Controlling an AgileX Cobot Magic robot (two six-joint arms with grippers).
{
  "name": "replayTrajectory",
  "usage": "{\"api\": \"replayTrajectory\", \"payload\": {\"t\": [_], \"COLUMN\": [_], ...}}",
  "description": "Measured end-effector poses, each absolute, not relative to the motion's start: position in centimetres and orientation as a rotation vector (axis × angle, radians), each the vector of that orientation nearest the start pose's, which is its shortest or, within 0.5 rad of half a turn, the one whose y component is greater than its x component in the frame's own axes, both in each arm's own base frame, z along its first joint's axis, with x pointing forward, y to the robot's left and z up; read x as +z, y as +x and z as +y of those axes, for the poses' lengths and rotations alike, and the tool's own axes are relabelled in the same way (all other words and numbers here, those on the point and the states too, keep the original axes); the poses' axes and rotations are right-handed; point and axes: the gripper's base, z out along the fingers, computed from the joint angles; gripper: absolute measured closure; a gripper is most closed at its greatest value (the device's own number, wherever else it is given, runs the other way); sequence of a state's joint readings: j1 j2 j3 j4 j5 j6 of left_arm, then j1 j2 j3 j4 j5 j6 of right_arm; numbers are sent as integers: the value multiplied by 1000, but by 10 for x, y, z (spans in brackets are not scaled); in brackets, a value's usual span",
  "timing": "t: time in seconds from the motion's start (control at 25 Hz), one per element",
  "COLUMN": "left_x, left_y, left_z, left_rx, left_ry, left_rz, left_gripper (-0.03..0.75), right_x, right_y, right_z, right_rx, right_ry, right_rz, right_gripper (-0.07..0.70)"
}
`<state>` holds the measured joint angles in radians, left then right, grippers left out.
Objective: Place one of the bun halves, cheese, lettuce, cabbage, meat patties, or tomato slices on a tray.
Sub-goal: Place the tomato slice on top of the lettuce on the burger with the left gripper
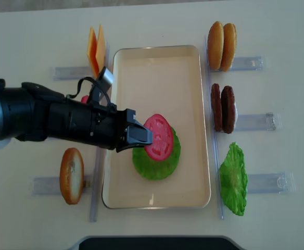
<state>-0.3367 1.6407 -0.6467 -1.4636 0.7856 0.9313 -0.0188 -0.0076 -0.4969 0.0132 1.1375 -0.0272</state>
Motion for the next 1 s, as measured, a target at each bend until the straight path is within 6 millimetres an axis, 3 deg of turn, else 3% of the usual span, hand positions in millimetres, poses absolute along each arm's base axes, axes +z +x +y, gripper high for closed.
{"api": "replayTrajectory", "payload": {"t": [0.28,1.0], "left_x": [152,151], "left_y": [230,233], "left_z": [-149,-147], "left_rx": [-1310,-1264], "left_ry": [71,36], "left_rz": [2704,2696], "left_gripper": [657,657], "right_x": [270,270], "right_y": [-9,-9], "right_z": [1,1], "right_rx": [-11,-11], "right_ry": [-10,-10], "right_rz": [2117,2117], "right_gripper": [97,97]}}
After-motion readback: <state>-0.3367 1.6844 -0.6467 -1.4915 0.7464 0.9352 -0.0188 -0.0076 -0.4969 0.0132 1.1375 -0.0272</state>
